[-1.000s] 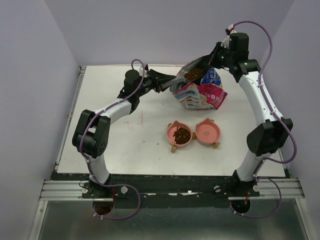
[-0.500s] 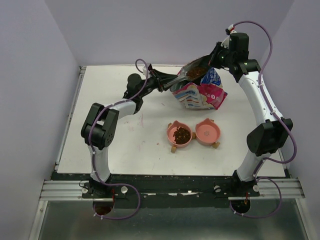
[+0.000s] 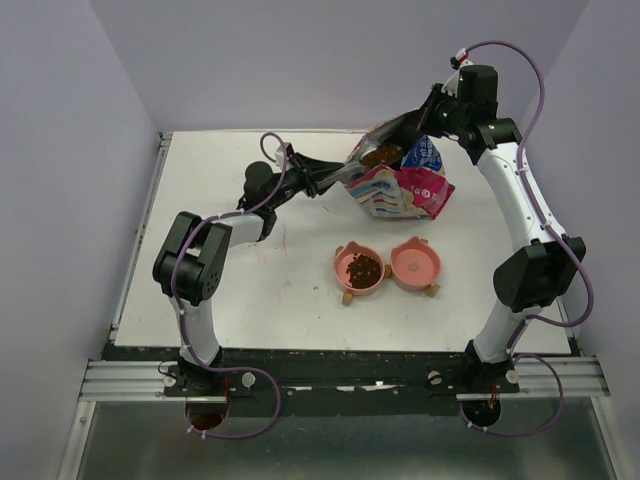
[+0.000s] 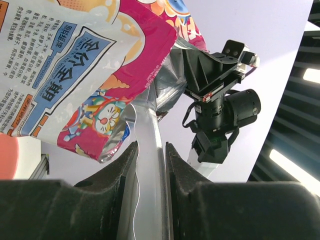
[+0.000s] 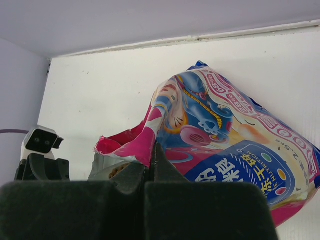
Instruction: Serve the pet food
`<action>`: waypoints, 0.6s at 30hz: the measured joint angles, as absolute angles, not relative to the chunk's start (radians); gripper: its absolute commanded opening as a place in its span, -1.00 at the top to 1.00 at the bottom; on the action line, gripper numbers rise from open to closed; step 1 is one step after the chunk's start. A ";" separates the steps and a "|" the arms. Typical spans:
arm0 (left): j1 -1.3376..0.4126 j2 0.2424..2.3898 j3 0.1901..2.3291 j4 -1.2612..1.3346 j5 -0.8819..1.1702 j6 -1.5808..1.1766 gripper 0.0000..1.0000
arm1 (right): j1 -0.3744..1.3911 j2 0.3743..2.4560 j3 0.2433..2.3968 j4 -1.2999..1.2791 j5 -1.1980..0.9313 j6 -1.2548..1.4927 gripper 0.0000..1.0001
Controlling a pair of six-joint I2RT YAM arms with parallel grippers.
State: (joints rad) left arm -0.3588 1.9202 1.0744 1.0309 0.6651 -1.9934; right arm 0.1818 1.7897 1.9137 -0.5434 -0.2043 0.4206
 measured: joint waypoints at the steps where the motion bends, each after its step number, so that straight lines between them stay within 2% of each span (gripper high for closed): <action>1: -0.355 1.913 1.066 1.031 0.665 -1.995 1.00 | 0.182 1.790 1.914 -0.544 -0.204 0.418 1.00; 18: -0.324 1.761 1.025 1.010 0.666 -2.002 1.00 | 0.182 1.790 1.918 -0.549 -0.204 0.408 0.99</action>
State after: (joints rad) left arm -0.3244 1.7611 1.0248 1.0100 0.6659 -2.0018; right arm 0.1818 1.7901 1.9179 -0.5488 -0.2035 0.4080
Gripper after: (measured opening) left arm 0.316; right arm 0.006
